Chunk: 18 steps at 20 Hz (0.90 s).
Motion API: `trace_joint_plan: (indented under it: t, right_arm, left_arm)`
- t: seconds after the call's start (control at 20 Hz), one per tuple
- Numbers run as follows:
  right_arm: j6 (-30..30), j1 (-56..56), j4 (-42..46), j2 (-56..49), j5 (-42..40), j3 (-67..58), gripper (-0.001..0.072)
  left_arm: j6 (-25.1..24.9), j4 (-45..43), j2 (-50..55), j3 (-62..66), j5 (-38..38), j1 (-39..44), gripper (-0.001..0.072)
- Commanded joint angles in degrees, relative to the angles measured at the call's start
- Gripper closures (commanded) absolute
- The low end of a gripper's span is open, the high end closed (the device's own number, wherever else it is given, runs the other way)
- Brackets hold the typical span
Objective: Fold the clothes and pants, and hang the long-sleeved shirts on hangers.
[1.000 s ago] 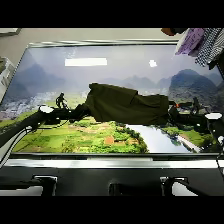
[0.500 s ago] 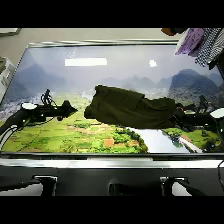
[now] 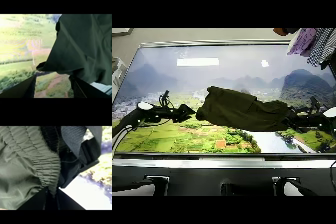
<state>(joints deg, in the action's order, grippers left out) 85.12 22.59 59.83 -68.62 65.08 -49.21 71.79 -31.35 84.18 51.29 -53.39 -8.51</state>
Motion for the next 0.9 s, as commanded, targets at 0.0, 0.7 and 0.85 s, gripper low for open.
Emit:
trace_joint_plan:
  t: [0.0, 0.7, 0.85]
  right_arm:
    - [0.0, -0.04, 0.24, 0.04, -0.35, -0.07, 0.0663]
    - [2.78, -0.04, 4.48, 0.04, 3.37, -0.07, 0.0664]
    - [2.54, -0.04, 4.57, 0.04, 5.9, -0.07, 0.0664]
  left_arm:
    - [0.15, 0.59, 3.13, 0.04, 2.89, 4.42, 0.0209]
    - [-4.98, -3.1, 2.49, 2.84, -11.04, -6.45, 0.0697]
    - [-4.96, -7.32, 0.92, 3.41, -16.17, -8.57, 0.0697]
